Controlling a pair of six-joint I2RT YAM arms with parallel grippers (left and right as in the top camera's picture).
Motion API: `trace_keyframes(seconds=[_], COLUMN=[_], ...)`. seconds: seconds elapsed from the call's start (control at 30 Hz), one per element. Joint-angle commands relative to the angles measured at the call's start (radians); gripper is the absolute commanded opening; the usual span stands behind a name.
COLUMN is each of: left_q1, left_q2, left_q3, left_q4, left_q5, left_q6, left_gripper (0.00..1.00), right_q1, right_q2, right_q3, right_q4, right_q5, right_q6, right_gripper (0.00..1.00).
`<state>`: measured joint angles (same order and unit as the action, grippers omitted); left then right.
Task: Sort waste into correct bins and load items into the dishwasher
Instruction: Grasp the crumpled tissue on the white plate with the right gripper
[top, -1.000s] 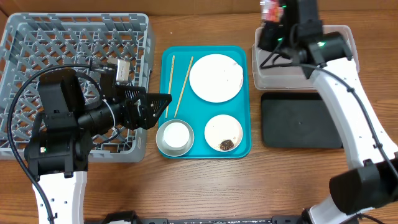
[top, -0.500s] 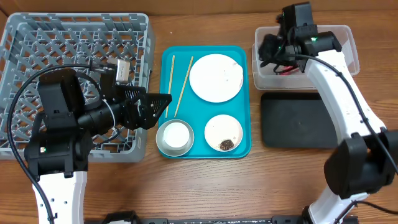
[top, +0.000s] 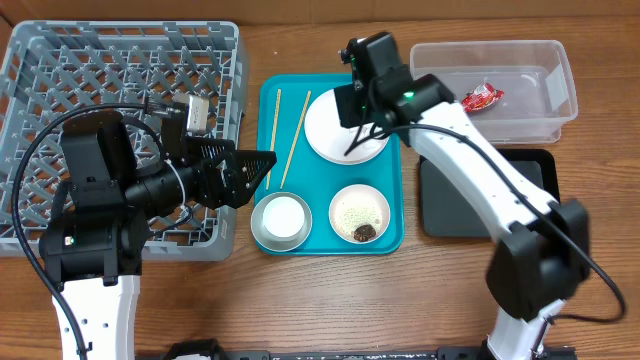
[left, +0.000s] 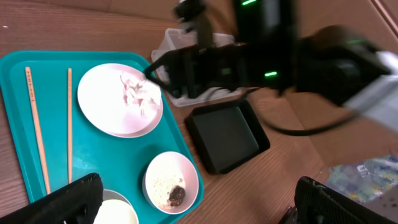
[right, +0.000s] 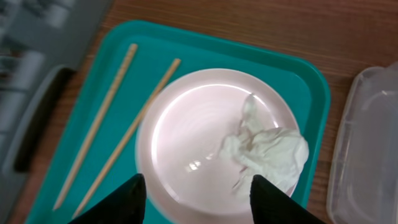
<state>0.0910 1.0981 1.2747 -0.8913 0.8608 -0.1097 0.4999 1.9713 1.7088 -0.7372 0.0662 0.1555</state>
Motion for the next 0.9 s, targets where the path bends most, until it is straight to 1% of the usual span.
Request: trace_keyframes(seconds=[0.0, 0.03, 0.13, 0.33, 0.4, 0.47, 0.67, 0.7, 0.73, 0.8, 0.87], left_q1=[-0.006, -0.006, -0.006, -0.006, -0.006, -0.006, -0.006, -0.006, -0.006, -0.006, -0.006], left_q2=[0.006, 0.006, 0.006, 0.006, 0.006, 0.006, 0.006, 0.006, 0.006, 0.006, 0.006], left_q3=[0.016, 0.016, 0.016, 0.016, 0.016, 0.016, 0.016, 0.016, 0.016, 0.016, 0.016], left_q4=[0.002, 0.002, 0.002, 0.002, 0.002, 0.002, 0.002, 0.002, 0.002, 0.002, 0.002], left_q5=[0.019, 0.019, 0.019, 0.019, 0.019, 0.019, 0.019, 0.019, 0.019, 0.019, 0.019], left_q6=[-0.01, -0.01, -0.01, -0.01, -0.01, -0.01, -0.01, -0.01, -0.01, -0.01, -0.01], left_gripper=[1.0, 1.0, 1.0, 1.0, 1.0, 1.0, 1.0, 1.0, 1.0, 1.0, 1.0], right_q1=[-0.008, -0.012, -0.017, -0.017, -0.018, -0.018, -0.031, -0.035, -0.035, -0.035, -0.035], right_q2=[0.084, 0.104, 0.165, 0.216, 0.219, 0.223, 0.282, 0.29, 0.295, 0.296, 0.296], right_q3=[-0.015, -0.015, -0.015, -0.015, -0.015, -0.025, -0.034, -0.034, -0.034, -0.034, -0.034], right_q4=[0.044, 0.062, 0.089, 0.102, 0.097, 0.1, 0.105, 0.104, 0.104, 0.101, 0.101], right_q5=[0.143, 0.142, 0.133, 0.135, 0.134, 0.135, 0.135, 0.135, 0.134, 0.135, 0.135], right_q6=[-0.007, -0.007, -0.006, -0.006, 0.006, 0.031, 0.031, 0.031, 0.031, 0.031, 0.031], right_gripper=[0.6, 0.62, 0.62, 0.57, 0.53, 0.53, 0.53, 0.52, 0.48, 0.36, 0.31])
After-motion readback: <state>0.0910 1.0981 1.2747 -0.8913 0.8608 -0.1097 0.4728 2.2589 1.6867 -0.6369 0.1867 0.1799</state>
